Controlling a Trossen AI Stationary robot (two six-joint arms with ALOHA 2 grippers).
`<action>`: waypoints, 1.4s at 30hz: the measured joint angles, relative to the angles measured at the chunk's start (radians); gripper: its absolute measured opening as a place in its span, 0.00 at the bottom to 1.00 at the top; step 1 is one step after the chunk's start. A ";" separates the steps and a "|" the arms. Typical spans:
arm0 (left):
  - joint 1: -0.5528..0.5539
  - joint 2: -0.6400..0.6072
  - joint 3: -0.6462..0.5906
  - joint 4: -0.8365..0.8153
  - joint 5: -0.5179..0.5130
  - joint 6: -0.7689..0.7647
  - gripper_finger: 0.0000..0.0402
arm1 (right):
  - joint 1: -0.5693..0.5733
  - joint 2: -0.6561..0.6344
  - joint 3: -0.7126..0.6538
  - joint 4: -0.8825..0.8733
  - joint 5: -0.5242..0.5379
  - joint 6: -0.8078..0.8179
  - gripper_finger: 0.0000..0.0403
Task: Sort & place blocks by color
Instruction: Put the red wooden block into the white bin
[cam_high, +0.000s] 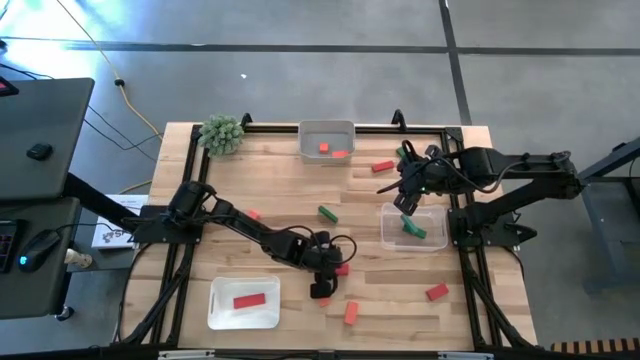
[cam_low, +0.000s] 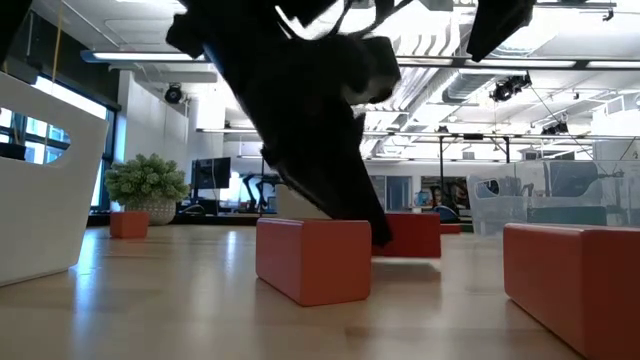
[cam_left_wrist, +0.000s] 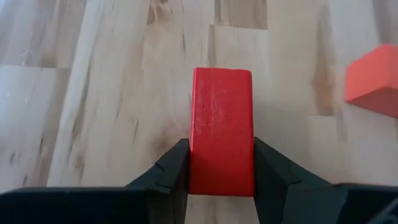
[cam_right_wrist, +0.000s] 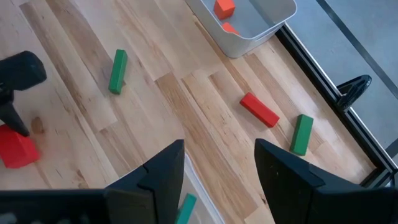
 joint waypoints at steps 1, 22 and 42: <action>0.000 -0.014 -0.001 -0.016 0.002 -0.004 0.26 | 0.000 0.000 0.000 0.000 0.000 0.000 0.46; -0.062 -0.409 -0.001 -0.428 -0.227 -0.121 0.26 | -0.002 0.008 0.001 0.013 -0.028 0.001 0.46; -0.434 -0.485 0.000 -0.877 -0.253 -0.659 0.26 | -0.002 0.072 0.000 0.067 -0.118 -0.027 0.46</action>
